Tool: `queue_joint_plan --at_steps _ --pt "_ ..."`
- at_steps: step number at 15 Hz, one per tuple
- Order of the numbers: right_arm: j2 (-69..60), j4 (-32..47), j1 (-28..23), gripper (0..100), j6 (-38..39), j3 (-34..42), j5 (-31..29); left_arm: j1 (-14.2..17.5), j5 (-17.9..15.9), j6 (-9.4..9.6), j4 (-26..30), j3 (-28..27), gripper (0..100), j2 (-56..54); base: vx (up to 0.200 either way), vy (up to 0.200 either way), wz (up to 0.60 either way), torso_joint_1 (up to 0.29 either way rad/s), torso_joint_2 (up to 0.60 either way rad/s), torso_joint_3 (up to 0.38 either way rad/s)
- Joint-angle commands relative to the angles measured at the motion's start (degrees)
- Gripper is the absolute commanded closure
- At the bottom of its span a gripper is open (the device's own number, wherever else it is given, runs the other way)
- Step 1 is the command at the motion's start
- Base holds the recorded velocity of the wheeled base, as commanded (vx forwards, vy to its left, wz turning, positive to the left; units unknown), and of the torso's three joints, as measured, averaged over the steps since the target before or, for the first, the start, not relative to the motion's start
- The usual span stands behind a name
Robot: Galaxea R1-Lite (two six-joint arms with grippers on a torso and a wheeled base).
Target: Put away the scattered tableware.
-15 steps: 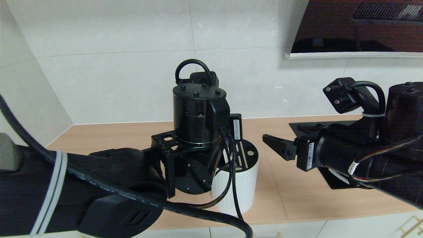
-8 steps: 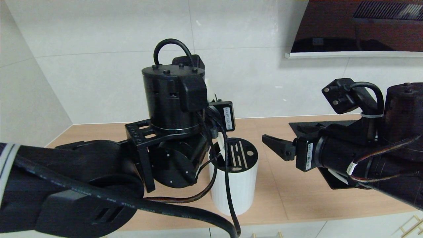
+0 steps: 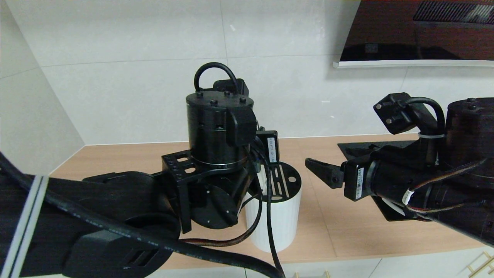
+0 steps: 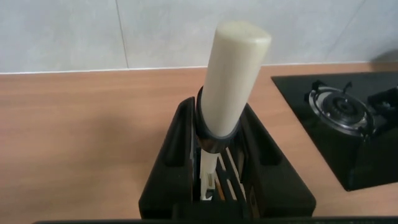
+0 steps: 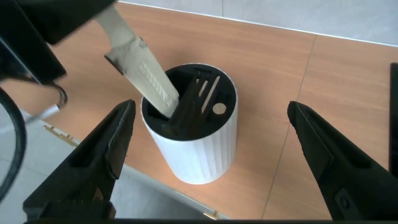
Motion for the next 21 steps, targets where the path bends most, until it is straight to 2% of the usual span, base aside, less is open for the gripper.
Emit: queue_joint_plan --at_steps 1,10,17,18,21 --pt "0.34 -0.03 0.03 0 -0.01 0.09 -0.01 -0.06 0.05 -0.74 -0.09 0.09 100 1.86 0.000 0.000 0.00 0.000 0.00 0.000" --pt "0.95 -0.03 0.03 0 -0.01 0.09 -0.01 -0.15 -0.04 -2.85 -0.09 1.59 100 7.66 0.000 0.000 0.00 0.000 0.00 0.000" --pt "1.30 -0.12 0.03 0 -0.01 0.00 -0.10 -0.15 -0.04 -3.11 -0.18 1.59 100 8.63 0.000 0.000 0.00 0.000 0.00 0.000" --pt "1.30 -0.03 0.03 0 -0.01 0.09 -0.10 -0.15 -0.04 -3.20 -0.18 1.59 0 8.54 0.000 0.000 0.00 0.000 0.00 0.000" --pt "1.30 -0.12 0.03 0 -0.01 0.00 -0.10 -0.15 -0.13 -3.29 -0.35 1.41 0 8.02 0.000 0.000 0.00 0.000 0.00 0.000"
